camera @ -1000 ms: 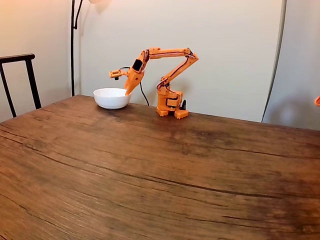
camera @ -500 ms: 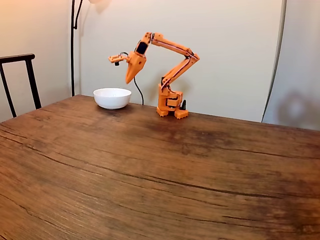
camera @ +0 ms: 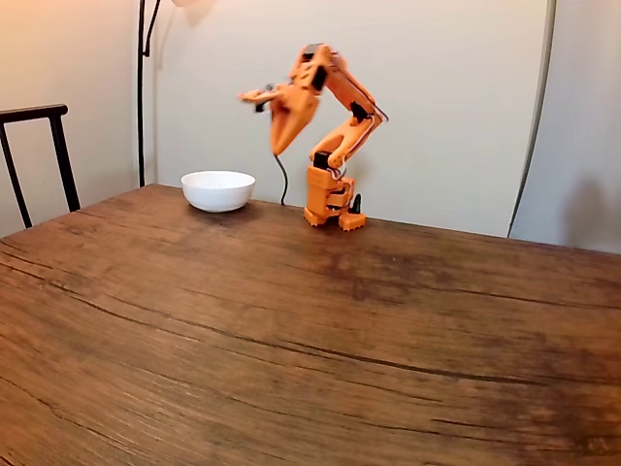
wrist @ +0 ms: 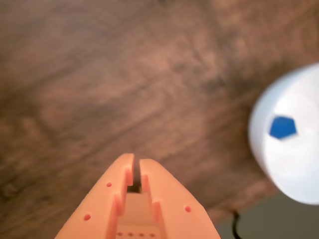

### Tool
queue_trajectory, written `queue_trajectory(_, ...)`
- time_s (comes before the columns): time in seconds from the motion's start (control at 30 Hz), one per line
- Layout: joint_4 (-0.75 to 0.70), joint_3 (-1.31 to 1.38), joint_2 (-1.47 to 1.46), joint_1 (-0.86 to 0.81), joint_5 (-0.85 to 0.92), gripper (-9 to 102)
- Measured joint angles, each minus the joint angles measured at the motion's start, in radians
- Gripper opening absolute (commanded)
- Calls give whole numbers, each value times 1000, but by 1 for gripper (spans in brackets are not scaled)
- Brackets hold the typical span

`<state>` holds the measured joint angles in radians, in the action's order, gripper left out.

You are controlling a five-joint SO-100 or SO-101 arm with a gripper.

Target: Grasp the cube and drop it in the bowl

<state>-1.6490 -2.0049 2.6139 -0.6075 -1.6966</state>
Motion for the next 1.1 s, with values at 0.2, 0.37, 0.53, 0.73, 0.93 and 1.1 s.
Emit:
queue_trajectory(0.2,0,-144,227,129,89,0)
queue_trajectory(0.37,0,-278,377,196,66,0)
queue_trajectory(0.53,0,-410,561,275,21,0)
queue_trajectory(0.73,-2,-509,699,360,-25,0)
queue_trajectory(0.93,28,-540,709,449,-40,0)
queue_trajectory(1.1,218,-680,709,508,-49,0)
